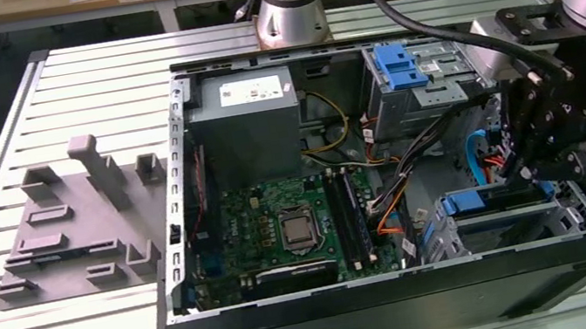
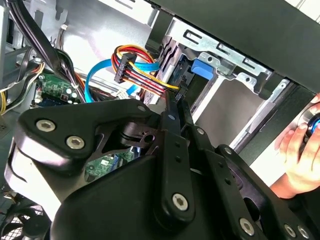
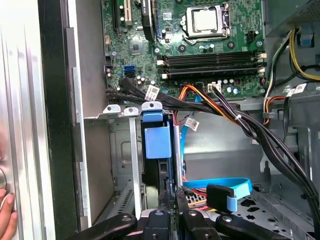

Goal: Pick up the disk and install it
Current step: 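Insert the first disk wire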

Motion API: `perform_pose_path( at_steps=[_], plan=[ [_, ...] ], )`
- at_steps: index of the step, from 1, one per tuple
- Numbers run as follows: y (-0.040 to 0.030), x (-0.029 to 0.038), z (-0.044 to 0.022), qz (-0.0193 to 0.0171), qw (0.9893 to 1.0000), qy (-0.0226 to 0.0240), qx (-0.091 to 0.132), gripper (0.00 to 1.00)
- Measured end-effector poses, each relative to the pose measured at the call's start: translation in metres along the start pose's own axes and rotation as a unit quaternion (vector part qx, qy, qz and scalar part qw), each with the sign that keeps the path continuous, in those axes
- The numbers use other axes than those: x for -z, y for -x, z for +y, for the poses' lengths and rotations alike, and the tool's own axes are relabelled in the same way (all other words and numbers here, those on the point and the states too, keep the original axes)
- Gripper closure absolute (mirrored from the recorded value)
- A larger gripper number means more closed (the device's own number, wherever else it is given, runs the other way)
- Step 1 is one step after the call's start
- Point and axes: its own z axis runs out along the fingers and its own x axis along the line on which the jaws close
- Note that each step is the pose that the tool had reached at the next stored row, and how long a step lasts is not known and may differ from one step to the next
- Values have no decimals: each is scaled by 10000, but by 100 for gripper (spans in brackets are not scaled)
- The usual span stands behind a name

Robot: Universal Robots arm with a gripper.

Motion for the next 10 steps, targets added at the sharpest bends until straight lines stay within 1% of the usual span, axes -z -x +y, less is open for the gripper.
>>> perform_pose_path(
  at_steps=[4, 10],
  plan=[
    [-1, -6, -1, 0, 10000, 14, 23, 84],
    [-8, -13, -20, -2, 10000, 34, 23, 84]
  ],
)
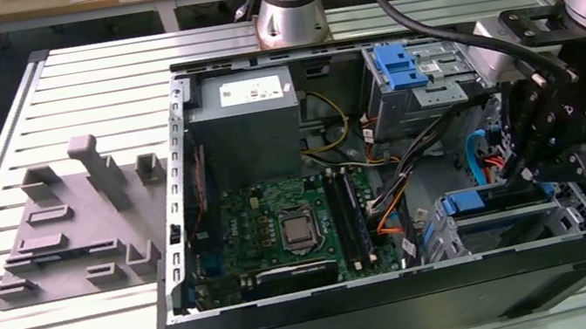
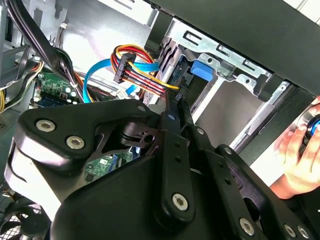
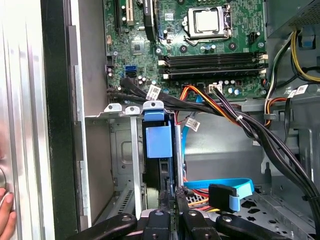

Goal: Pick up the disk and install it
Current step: 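Insert the first disk wire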

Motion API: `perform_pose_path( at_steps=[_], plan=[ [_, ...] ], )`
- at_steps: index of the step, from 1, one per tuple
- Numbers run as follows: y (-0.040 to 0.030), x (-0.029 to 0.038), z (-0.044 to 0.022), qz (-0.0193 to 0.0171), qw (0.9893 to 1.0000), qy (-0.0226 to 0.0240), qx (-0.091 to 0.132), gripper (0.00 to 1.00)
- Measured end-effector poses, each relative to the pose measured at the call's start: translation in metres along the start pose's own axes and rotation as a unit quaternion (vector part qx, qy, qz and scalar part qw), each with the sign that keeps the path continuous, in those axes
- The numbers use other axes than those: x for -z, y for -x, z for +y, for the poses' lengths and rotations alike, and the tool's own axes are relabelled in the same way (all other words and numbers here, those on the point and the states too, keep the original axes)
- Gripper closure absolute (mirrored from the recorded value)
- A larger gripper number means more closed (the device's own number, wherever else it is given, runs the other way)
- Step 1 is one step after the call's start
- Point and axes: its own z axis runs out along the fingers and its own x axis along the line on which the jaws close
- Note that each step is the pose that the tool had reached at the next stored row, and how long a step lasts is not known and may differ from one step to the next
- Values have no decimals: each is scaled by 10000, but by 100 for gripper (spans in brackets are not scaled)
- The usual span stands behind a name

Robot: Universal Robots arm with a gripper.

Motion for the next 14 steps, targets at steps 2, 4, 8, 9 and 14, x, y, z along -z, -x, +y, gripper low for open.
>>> perform_pose_path(
  at_steps=[2, 4, 8, 9, 14],
  plan=[
    [-5, -6, -1, 0, 10000, 4, 0, 84],
    [-7, -11, -2, 3, 10000, 11, 1, 84],
    [-7, -22, -6, 5, 10000, 24, 4, 84],
    [-7, -24, -9, 5, 10000, 26, 4, 84],
    [-6, -30, -17, -8, 10000, 30, 5, 84]
  ],
)
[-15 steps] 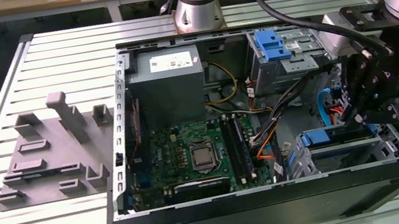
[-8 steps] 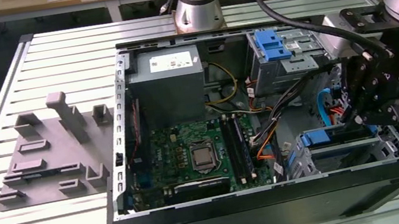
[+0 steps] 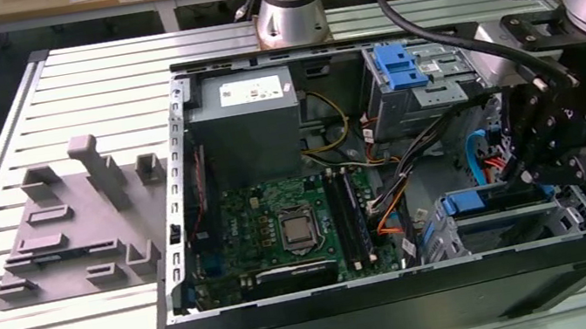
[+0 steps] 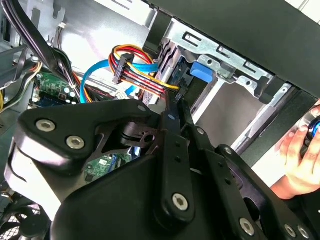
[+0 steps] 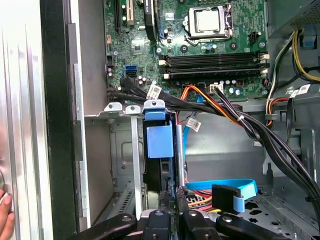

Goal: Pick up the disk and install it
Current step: 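Insert the first disk wire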

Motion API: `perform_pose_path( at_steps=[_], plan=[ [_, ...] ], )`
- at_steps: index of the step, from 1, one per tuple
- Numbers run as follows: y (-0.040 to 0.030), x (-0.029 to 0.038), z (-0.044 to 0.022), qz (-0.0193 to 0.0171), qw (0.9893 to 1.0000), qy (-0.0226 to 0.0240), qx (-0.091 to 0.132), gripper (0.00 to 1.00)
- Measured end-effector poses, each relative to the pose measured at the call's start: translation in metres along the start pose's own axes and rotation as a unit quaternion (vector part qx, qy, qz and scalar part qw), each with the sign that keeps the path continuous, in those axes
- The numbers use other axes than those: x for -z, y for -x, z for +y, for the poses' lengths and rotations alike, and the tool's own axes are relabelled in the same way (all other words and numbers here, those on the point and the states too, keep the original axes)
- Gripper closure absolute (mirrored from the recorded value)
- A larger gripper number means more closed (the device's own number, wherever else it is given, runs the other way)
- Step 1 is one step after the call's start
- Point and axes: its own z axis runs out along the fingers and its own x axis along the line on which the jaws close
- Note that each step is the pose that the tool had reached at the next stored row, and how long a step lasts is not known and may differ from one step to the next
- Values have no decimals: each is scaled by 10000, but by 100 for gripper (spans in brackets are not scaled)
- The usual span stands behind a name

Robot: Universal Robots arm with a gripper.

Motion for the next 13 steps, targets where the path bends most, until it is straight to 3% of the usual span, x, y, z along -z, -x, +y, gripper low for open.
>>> perform_pose_path(
  at_steps=[13],
  plan=[
    [1, -34, -6, 1, 10000, 36, 2, 84]
  ],
)
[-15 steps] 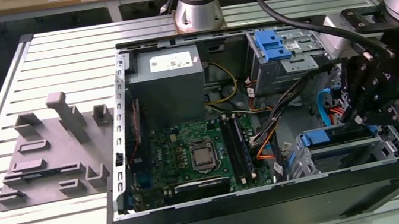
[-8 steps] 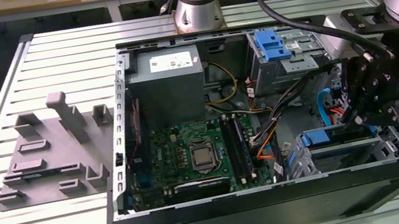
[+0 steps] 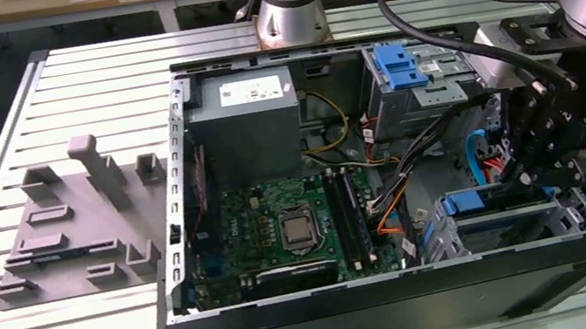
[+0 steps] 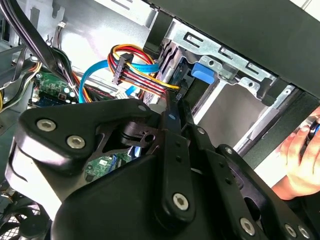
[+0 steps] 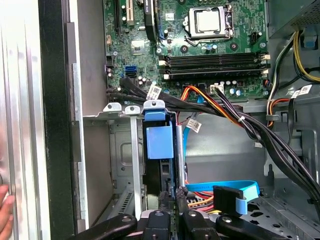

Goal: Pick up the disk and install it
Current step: 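Insert the first disk wire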

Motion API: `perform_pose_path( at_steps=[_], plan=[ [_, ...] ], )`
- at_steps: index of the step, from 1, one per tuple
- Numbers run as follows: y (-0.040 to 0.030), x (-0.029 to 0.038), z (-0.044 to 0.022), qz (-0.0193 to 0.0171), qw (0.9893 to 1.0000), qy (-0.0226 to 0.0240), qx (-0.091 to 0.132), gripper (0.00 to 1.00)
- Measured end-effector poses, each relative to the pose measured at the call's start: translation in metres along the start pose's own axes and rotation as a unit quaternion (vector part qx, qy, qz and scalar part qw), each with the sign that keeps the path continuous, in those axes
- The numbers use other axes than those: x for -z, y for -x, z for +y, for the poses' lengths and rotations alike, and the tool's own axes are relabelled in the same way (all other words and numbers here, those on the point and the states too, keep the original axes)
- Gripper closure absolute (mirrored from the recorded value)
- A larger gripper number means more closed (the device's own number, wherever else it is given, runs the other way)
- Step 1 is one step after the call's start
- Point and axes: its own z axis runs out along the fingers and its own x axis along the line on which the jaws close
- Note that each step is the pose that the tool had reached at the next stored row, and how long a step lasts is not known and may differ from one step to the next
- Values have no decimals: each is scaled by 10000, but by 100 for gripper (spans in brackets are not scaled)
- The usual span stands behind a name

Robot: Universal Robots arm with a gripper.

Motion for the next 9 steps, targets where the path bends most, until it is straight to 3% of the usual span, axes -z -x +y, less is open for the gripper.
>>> perform_pose_path(
  at_steps=[5, 6, 9],
  plan=[
    [0, -4, 0, -4, 10000, 0, 0, 83],
    [0, 0, 0, -3, 10000, 0, 0, 76],
    [-1, 55, 1, -6, 10000, 0, 0, 76]
  ],
)
